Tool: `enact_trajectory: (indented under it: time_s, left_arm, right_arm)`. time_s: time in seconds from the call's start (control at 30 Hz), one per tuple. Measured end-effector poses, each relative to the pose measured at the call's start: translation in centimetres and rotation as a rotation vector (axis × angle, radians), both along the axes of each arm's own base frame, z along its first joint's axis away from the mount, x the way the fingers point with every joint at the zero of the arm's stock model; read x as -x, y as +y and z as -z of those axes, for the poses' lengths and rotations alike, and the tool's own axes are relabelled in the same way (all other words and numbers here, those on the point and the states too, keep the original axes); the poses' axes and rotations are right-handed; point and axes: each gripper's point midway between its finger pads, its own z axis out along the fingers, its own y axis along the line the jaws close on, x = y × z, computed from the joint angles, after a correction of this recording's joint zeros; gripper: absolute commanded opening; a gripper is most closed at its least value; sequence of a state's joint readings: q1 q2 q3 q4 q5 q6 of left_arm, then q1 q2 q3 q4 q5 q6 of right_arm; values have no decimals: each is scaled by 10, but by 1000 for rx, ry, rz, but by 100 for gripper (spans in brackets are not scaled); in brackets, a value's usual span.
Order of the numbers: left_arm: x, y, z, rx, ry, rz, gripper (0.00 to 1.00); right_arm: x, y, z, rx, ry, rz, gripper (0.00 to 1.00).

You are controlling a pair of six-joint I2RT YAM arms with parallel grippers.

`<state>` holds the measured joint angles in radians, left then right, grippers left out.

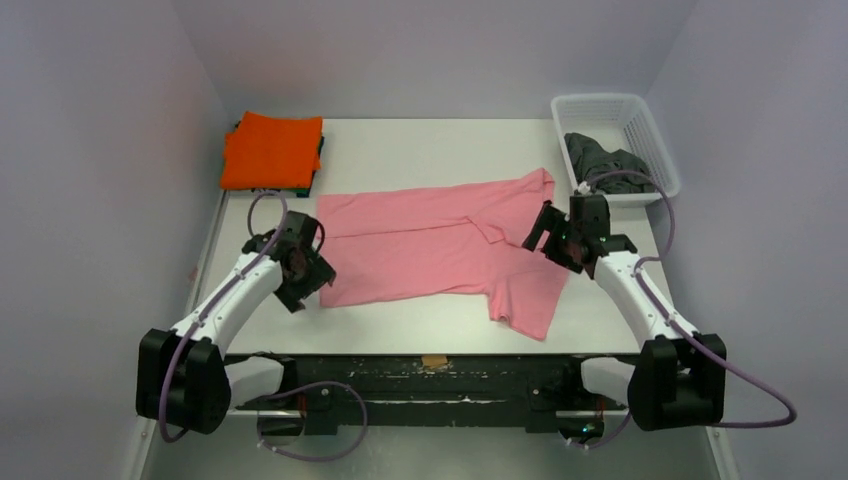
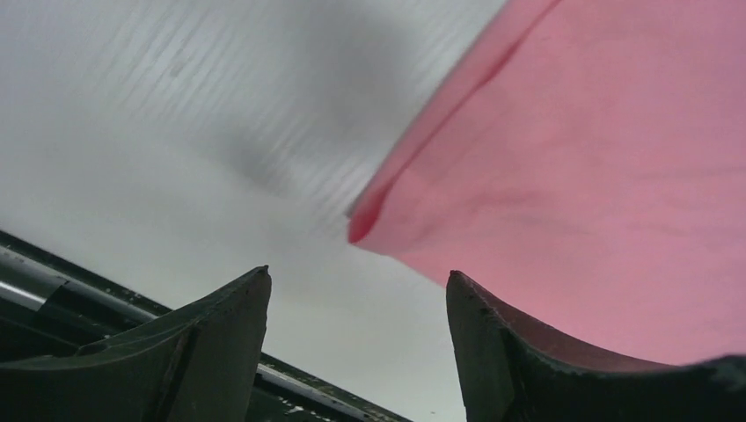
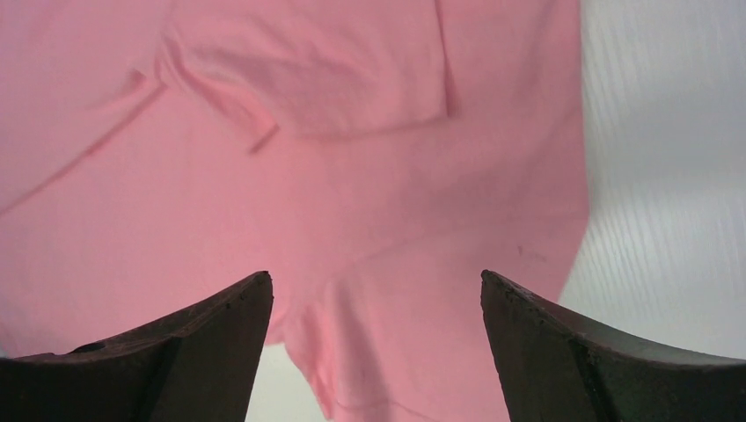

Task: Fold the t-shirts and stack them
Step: Grab the side of the flattened tshirt closest away from the robot with both arms

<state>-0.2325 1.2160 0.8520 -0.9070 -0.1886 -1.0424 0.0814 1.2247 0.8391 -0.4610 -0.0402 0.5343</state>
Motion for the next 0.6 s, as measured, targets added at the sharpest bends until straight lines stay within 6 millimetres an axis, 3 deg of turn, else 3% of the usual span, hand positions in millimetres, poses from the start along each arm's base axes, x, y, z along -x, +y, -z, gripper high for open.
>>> enact_trajectory:
  time_s: [0.03, 0.17, 0.53, 0.6]
  left_arm:
    - [21, 4, 18, -4, 49, -21, 61]
    - [44, 7, 44, 5, 98, -72, 53]
    - [19, -1, 63, 28, 37, -176, 23]
    - [18, -4, 62, 28, 32, -169, 13]
  right_arm:
    - [13, -1, 10, 1, 26, 3, 86]
    - [52, -3, 34, 1, 105, 5, 85]
    - [71, -5, 32, 3, 118, 3, 84]
    - [76, -5, 32, 3, 127, 4, 84]
